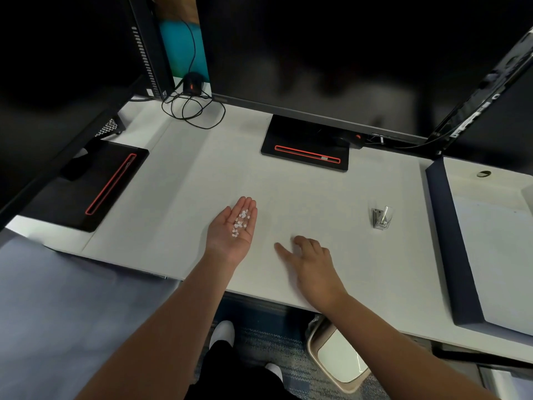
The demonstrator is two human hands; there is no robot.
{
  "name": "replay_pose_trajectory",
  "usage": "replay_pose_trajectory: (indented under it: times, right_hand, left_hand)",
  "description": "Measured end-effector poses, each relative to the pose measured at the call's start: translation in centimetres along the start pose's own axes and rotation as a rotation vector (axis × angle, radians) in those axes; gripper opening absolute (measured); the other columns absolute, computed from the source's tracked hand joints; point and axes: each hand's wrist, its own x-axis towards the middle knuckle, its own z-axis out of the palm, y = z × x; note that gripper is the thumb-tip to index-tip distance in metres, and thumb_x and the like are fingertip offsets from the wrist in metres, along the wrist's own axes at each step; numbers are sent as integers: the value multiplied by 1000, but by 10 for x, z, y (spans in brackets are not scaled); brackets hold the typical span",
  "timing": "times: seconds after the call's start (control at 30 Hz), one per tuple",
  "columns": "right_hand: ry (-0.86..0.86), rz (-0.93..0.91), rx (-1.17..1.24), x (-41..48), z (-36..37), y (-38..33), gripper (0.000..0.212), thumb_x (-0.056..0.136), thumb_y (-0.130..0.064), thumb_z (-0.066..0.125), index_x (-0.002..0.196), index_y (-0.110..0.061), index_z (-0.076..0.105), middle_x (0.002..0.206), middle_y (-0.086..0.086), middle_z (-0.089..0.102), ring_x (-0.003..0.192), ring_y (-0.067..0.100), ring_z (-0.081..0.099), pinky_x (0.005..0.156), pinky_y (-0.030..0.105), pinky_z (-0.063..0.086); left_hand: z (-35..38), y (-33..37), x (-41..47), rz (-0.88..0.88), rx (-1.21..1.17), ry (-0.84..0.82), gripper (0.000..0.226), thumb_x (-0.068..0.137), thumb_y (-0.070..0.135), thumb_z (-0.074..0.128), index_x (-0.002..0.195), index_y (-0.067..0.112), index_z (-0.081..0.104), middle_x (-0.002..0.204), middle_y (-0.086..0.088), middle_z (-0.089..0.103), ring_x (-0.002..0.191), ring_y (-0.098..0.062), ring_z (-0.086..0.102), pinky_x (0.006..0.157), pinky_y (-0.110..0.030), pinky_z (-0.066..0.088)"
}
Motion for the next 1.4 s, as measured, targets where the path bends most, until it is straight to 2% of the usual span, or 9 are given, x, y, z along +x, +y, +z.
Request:
replay_pose_trajectory:
  times: [0.27,0.43,0.53,0.7,0.83,1.0,1.17,1.27,1.4]
  right_hand:
    - [-7,251,604,14,1,14,62,84,17,35,127,-21,59,111,1,58,107,22,52,89,1,27]
    - [11,160,479,10,4,10,63,79,3,31,122,-31,62,112,0,60,106,24,51,87,38,42]
    - [-20,70,314,6,-1,4,60,78,-6,30,123,-31,61,116,5,60,106,27,52,80,37,38]
    - [25,-93,-160,-1,1,-12,62,55,-9,73,116,-15,64,107,7,66,90,28,64,69,36,51]
    - [31,-91,-217,2,-1,-19,50,66,-9,50,113,-11,66,101,6,66,85,26,64,67,34,51]
    - [-173,213,365,10,-7,-9,58,85,6,36,126,-28,59,116,5,55,107,27,48,83,33,33]
    - [-315,716,1061,34,-35,-8,47,88,5,35,100,-21,73,122,-2,63,119,17,51,93,23,37]
    - [-345,876,1235,43,-51,-7,27,82,-4,52,93,-14,75,121,3,62,116,19,49,91,26,31]
    - [-330,948,1259,47,-61,-10,24,84,-4,52,98,-10,72,111,5,57,79,10,44,73,21,35]
  left_hand:
    - [-1,3,0,-8,-15,-5,34,101,15,38,105,-8,63,100,-21,71,102,-29,65,93,-38,50]
    - [0,3,0,-15,-12,-9,34,101,15,38,105,-8,63,100,-20,71,102,-29,64,93,-38,50]
    - [-1,2,1,-20,-7,-12,34,101,16,38,106,-8,63,102,-20,70,102,-29,64,92,-38,50]
    - [-2,1,2,-25,-14,-10,34,101,16,39,106,-7,63,102,-21,71,102,-30,65,89,-39,52]
    - [3,-1,0,-23,-8,-14,34,101,15,39,105,-7,63,104,-20,70,104,-30,64,91,-39,51]
    - [6,-4,-1,-31,1,-4,34,101,16,39,105,-8,63,101,-20,71,102,-30,65,91,-39,52]
    - [3,-10,0,-31,18,17,34,100,16,39,103,-8,64,97,-20,72,102,-29,65,98,-37,49]
    - [1,-16,-1,-34,42,15,35,101,17,39,105,-7,63,98,-20,72,102,-29,65,95,-37,50]
    - [1,-19,-2,-25,72,26,35,101,17,38,106,-7,63,96,-19,73,100,-29,66,92,-37,52]
